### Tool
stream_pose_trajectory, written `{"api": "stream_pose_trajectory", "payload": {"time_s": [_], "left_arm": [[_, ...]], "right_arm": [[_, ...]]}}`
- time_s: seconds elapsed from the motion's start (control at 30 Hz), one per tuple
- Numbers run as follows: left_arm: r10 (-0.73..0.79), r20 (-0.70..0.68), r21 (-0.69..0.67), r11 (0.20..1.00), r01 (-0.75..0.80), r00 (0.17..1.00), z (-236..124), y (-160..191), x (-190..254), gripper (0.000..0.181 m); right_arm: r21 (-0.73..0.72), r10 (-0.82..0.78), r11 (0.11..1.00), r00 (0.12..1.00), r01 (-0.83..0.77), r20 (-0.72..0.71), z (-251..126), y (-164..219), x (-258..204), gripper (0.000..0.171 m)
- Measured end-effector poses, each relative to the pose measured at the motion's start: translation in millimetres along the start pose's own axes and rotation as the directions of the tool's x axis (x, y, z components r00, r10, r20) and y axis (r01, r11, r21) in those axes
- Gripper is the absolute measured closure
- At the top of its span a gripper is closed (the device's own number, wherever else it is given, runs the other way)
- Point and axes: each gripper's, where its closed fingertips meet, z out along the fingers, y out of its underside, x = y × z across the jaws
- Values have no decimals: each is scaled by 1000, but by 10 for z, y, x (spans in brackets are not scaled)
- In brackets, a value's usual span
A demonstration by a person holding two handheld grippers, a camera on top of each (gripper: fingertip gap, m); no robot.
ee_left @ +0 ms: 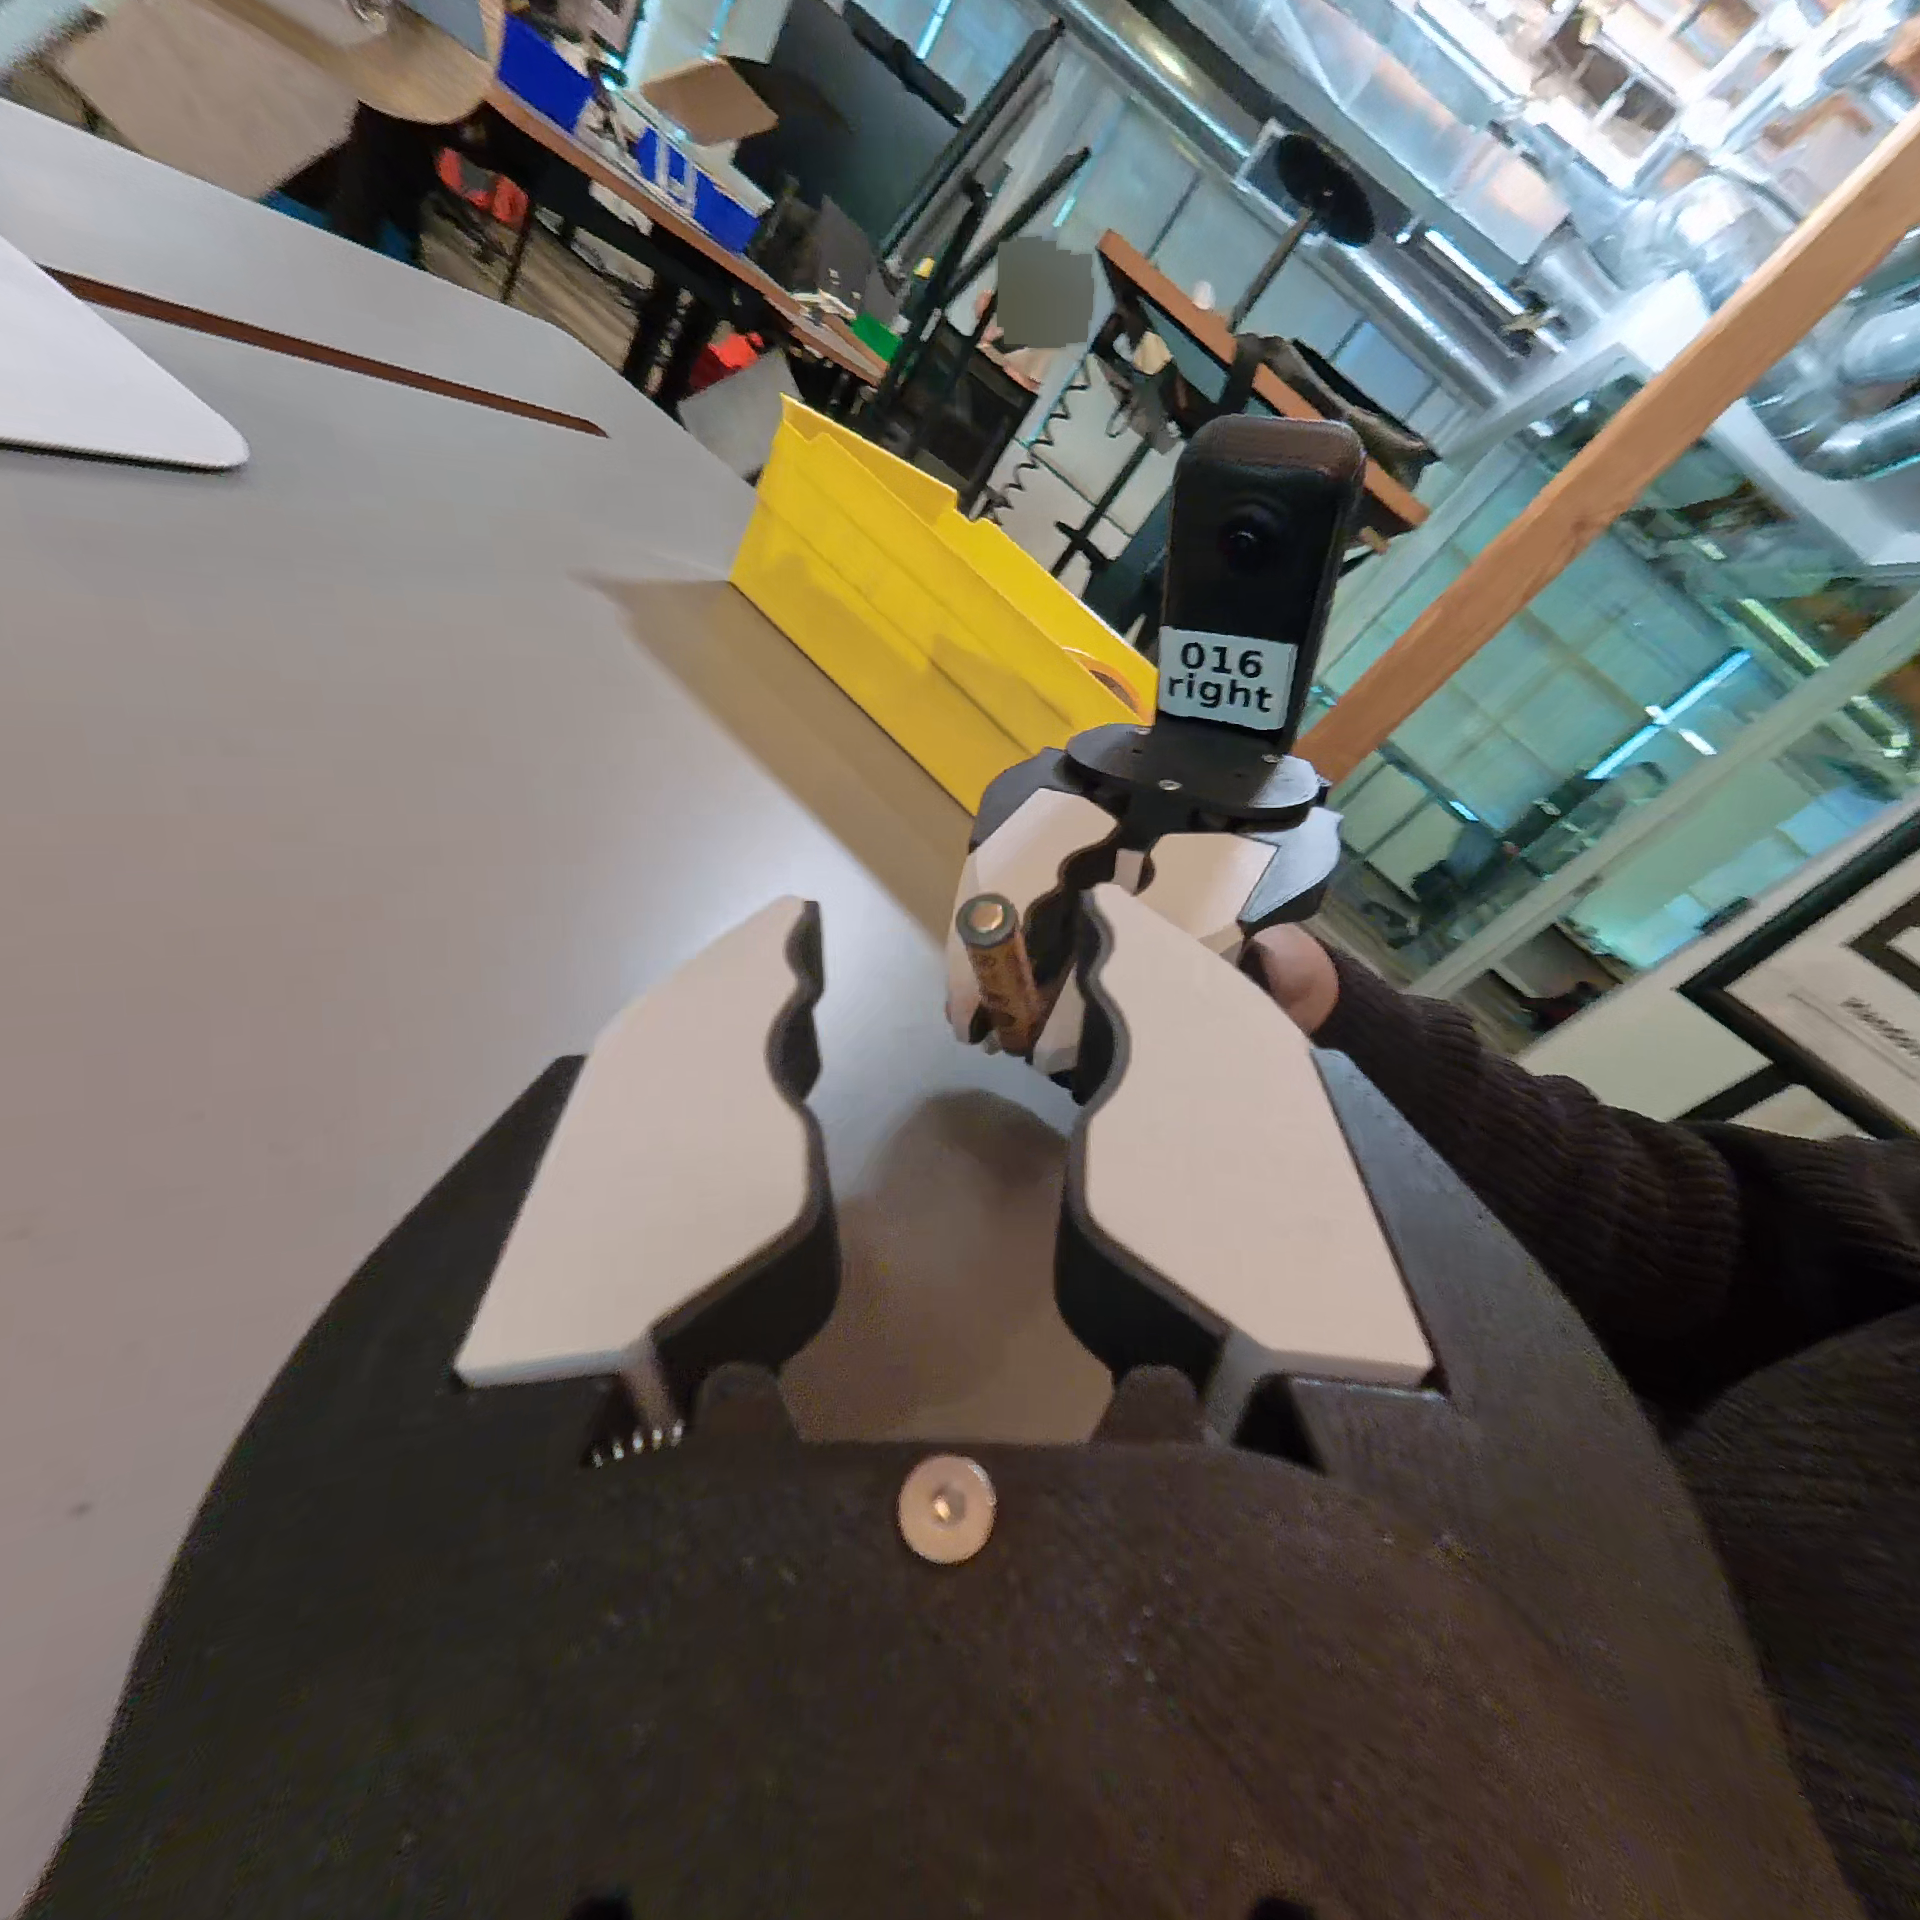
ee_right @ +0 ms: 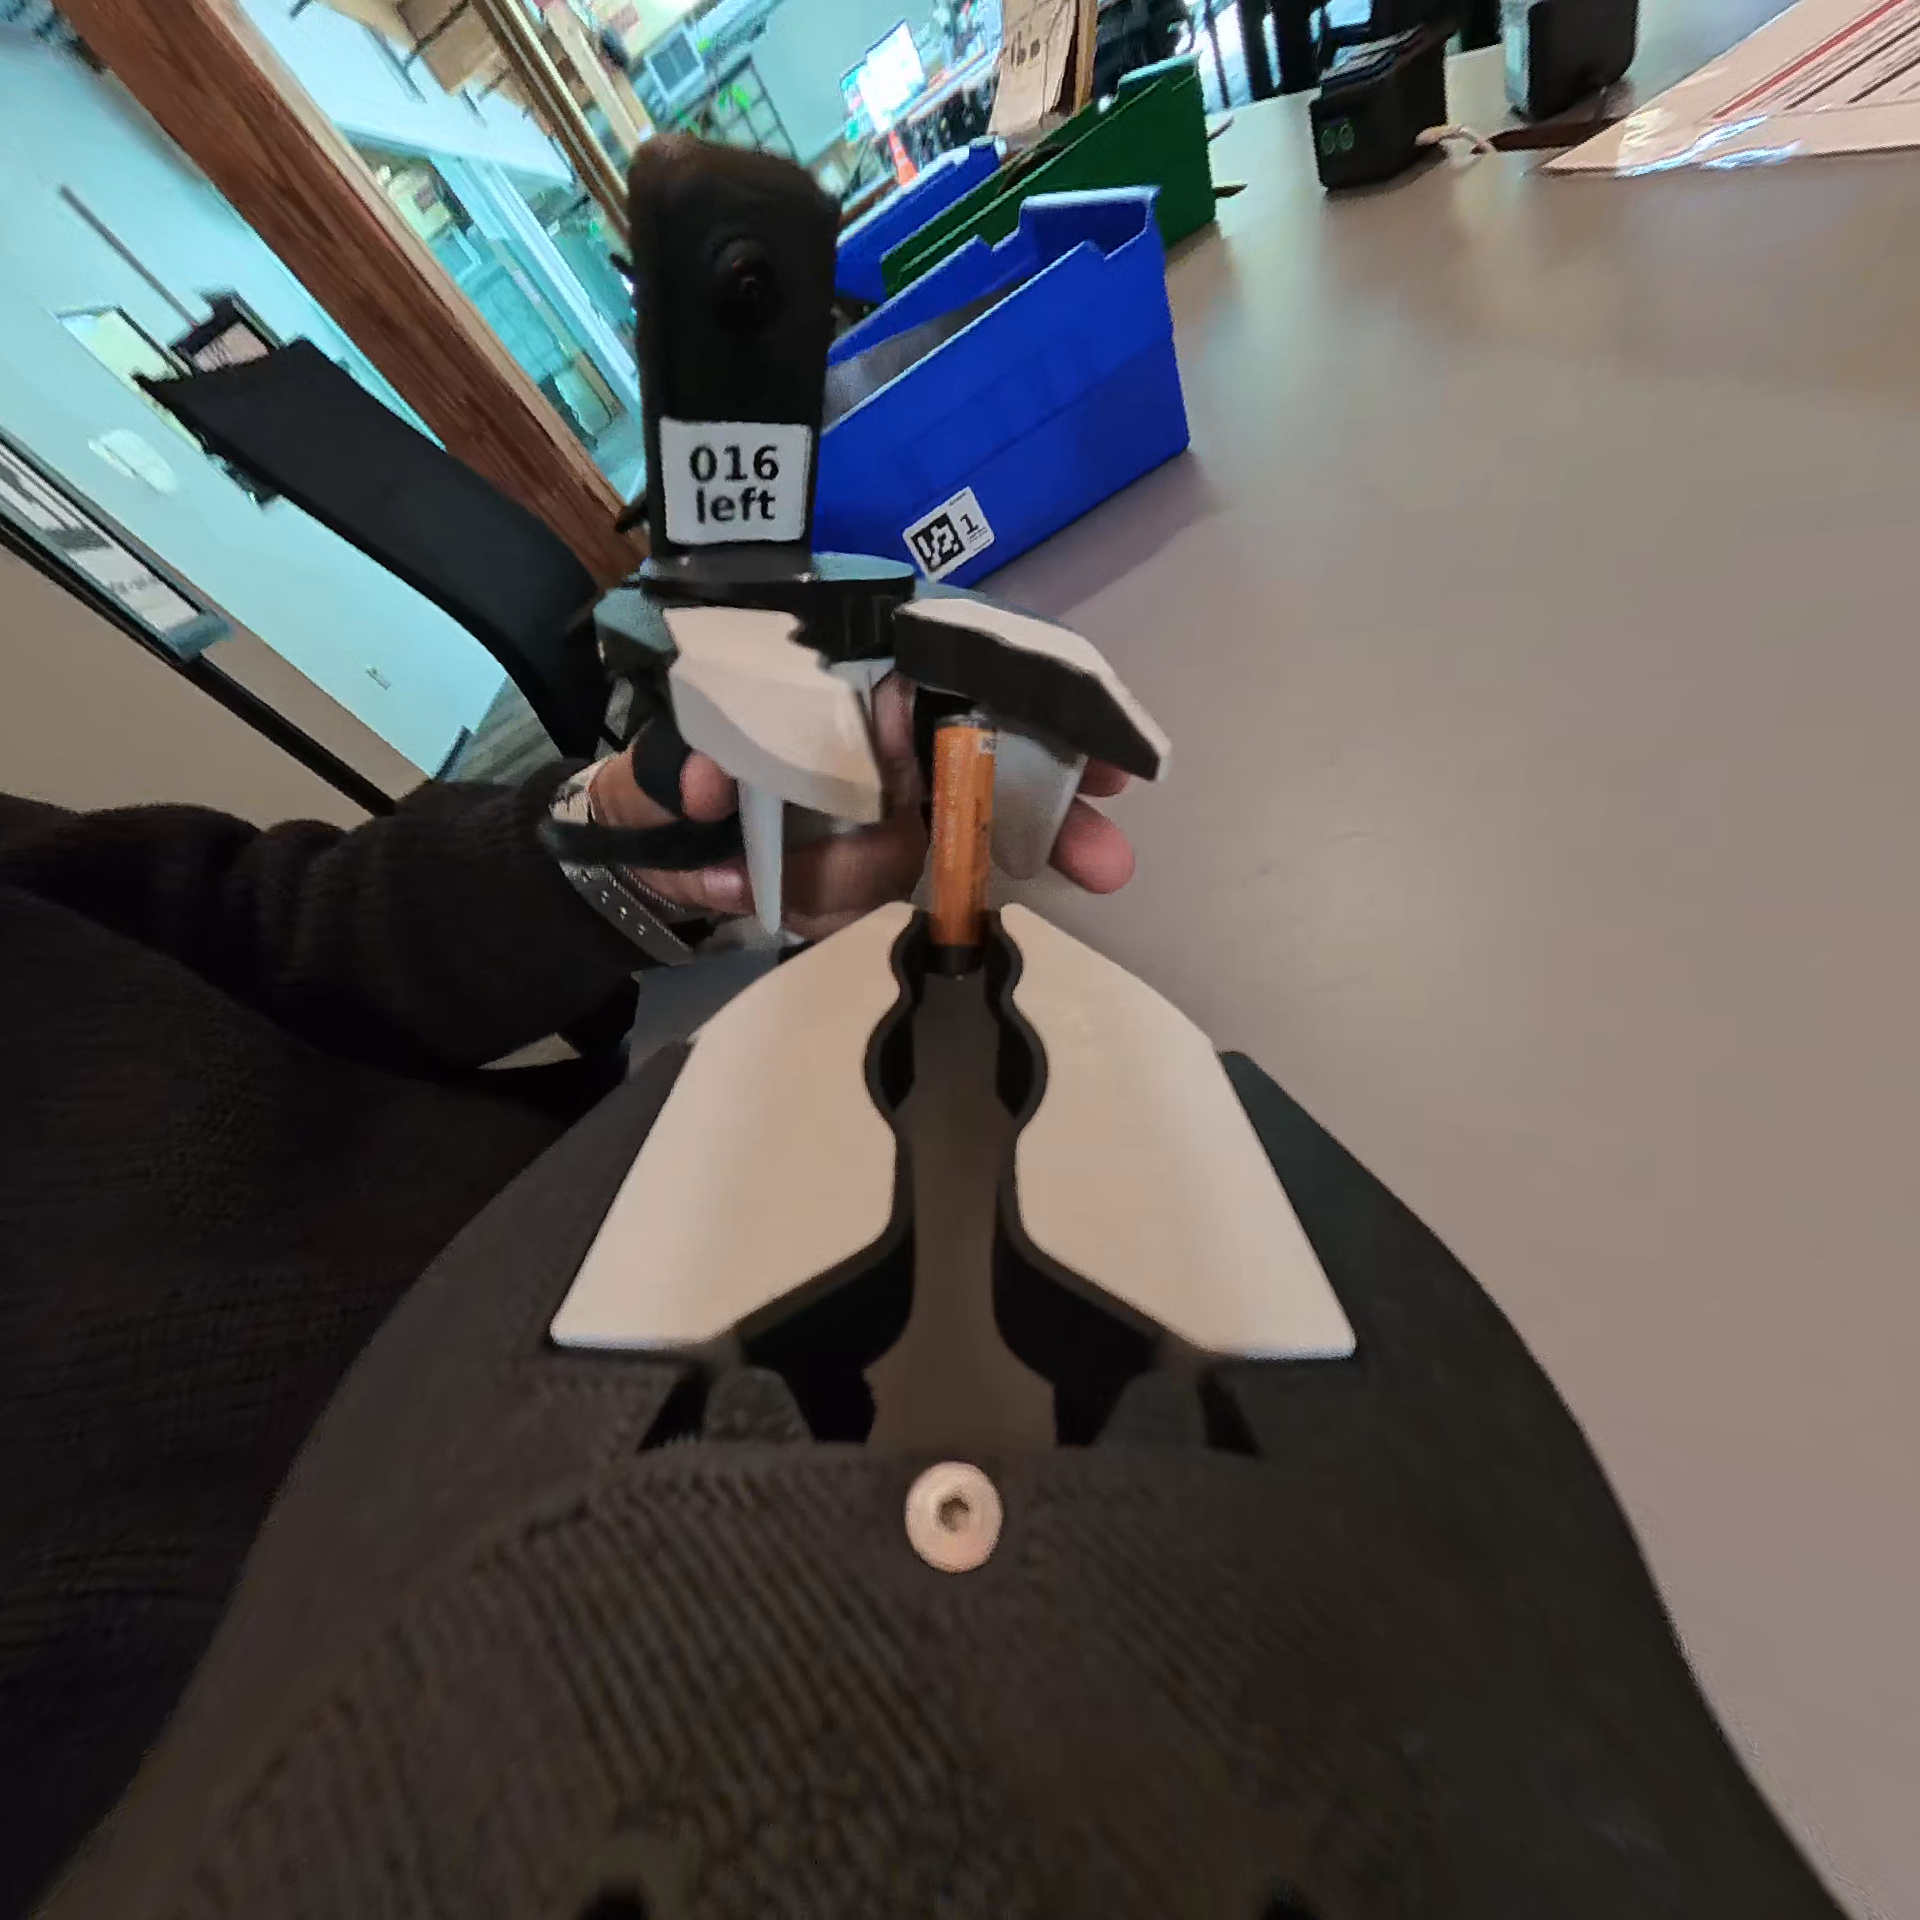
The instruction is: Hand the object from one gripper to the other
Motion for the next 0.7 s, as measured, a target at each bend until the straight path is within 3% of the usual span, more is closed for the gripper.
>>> {"api": "stream_pose_trajectory", "payload": {"time_s": [0.1,0.2,0.3,0.4,0.5,0.7], "left_arm": [[82,66,24,996,-84,994,7,-47,-41,113],[262,145,23,963,-268,954,8,-91,-32,104],[466,211,-26,881,-472,859,28,-67,-6,99],[647,260,-93,756,-648,717,64,-20,20,99],[736,270,-112,664,-739,621,107,19,86,100],[771,278,-113,618,-778,572,95,9,108,109]], "right_arm": [[65,79,995,997,-80,15,-66,-88,38,161],[148,225,960,969,-238,97,-158,-197,63,161],[208,389,870,882,-447,265,-270,-318,54,161],[175,504,775,761,-608,409,-320,-347,31,161],[114,538,763,723,-636,432,-258,-292,-22,161],[22,553,781,706,-625,442,-133,-199,-170,160]]}}
